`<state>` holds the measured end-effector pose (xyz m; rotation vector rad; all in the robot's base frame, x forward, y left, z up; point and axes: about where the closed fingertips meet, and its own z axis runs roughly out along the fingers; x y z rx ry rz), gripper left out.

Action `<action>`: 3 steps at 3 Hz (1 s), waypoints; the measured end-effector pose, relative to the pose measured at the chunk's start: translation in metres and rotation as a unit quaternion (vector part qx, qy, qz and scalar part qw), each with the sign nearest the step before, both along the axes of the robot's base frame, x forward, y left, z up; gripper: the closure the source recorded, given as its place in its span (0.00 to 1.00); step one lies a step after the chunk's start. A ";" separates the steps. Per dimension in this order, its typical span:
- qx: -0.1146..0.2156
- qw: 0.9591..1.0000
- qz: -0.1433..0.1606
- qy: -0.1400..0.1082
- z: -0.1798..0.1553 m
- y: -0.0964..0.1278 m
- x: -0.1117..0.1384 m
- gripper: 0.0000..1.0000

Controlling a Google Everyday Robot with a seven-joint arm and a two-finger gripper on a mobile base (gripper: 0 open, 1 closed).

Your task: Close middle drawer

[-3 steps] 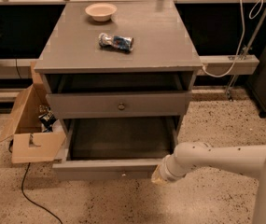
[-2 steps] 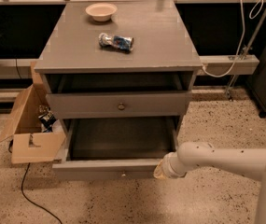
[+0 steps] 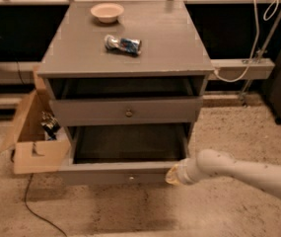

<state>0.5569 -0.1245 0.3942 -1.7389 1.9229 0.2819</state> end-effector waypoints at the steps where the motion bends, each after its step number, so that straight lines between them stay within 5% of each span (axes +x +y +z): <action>1: 0.000 1.000 0.000 0.000 0.000 0.000 -0.001 1.00; 2: 0.034 0.999 -0.006 -0.008 -0.006 0.000 0.016 1.00; 3: 0.114 0.994 -0.002 -0.001 -0.025 0.013 0.027 1.00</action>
Offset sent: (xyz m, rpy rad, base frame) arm 0.0955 -0.0139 -0.0251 0.3973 -0.0988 -0.0753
